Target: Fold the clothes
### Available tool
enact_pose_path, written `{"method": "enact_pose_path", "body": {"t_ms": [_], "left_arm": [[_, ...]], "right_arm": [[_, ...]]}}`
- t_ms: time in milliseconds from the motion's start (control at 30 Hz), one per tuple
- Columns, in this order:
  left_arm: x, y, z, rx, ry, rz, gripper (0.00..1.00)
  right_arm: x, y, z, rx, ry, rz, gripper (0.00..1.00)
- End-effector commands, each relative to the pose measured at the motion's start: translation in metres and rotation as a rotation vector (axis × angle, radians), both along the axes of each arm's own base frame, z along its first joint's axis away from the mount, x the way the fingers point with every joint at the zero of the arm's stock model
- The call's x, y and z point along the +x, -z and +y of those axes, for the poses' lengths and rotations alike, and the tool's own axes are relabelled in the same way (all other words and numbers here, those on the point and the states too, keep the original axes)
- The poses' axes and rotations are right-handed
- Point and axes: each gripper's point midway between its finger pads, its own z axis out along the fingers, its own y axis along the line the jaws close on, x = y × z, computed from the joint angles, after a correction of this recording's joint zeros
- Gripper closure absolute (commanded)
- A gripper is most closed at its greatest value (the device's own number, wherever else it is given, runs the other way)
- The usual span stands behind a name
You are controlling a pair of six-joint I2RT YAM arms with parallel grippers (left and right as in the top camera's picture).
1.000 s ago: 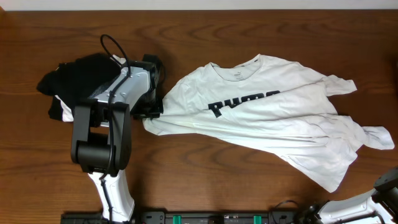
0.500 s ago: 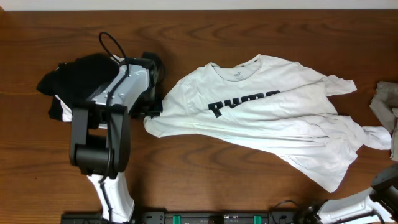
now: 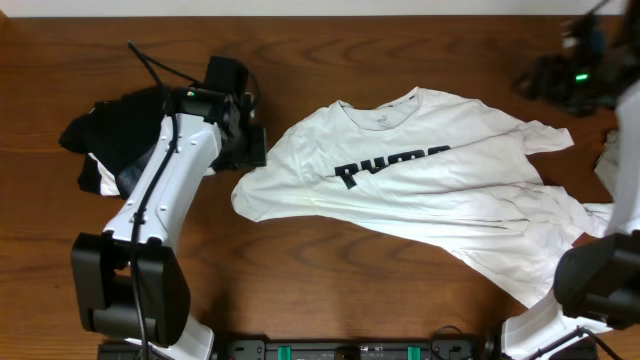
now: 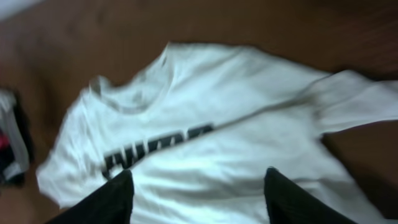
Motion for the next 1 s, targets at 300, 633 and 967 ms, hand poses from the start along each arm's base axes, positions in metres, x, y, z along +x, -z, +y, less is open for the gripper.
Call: {"method": "enact_pose_path", "body": {"t_ms": [300, 633, 967], "left_arm": [[0.064, 0.009, -0.069, -0.16, 0.225, -0.235, 0.53], [0.09, 0.081, -0.119, -0.068, 0.445, -0.296, 0.71], [0.098, 0.125, -0.119, -0.045, 0.458, -0.275, 0.94]], "right_arm": [[-0.02, 0.087, 0.071, -0.069, -0.142, 0.145, 0.35], [-0.027, 0.084, 0.081, -0.001, -0.139, 0.174, 0.37], [-0.032, 0.086, 0.081, 0.004, -0.129, 0.199, 0.39]]}}
